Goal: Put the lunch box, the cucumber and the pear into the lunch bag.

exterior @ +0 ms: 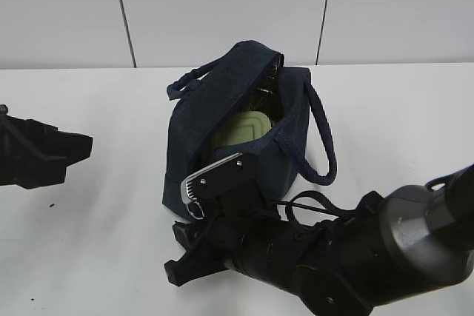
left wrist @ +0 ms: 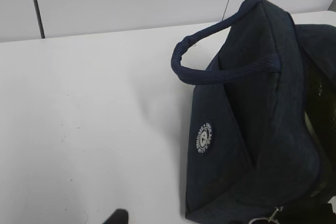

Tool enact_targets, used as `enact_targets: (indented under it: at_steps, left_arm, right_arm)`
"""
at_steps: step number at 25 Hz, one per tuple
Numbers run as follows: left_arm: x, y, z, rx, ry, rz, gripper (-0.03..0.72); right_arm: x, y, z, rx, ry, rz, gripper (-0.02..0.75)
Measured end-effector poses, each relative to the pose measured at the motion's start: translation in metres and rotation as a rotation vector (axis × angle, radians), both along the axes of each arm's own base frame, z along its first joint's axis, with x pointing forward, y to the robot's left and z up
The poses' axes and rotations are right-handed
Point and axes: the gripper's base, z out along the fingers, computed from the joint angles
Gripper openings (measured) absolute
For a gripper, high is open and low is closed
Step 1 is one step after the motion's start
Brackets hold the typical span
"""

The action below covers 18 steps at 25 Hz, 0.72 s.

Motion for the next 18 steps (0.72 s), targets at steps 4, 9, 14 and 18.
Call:
enact_targets:
  at_steps: [4, 9, 14, 18]
  left_arm:
    - [0.0000, 0.0000, 0.0000, -0.001, 0.000, 0.001, 0.351]
    - [0.0000, 0.0000, 0.0000, -0.001, 0.000, 0.001, 0.351]
    - [0.0000, 0.0000, 0.0000, -0.001, 0.000, 0.001, 0.351]
    - [0.0000, 0.0000, 0.0000, -0.002, 0.001, 0.001, 0.351]
  right_arm:
    - [0.0011, -0.0003, 0.0005, 0.013, -0.004, -0.017, 0.253]
    - [0.0027, -0.0008, 0.0020, 0.033, -0.012, -0.041, 0.247]
    - [0.0031, -0.0011, 0.0027, 0.036, -0.012, -0.048, 0.222]
    - [0.0038, -0.0019, 0.0040, 0.045, -0.009, -0.067, 0.051]
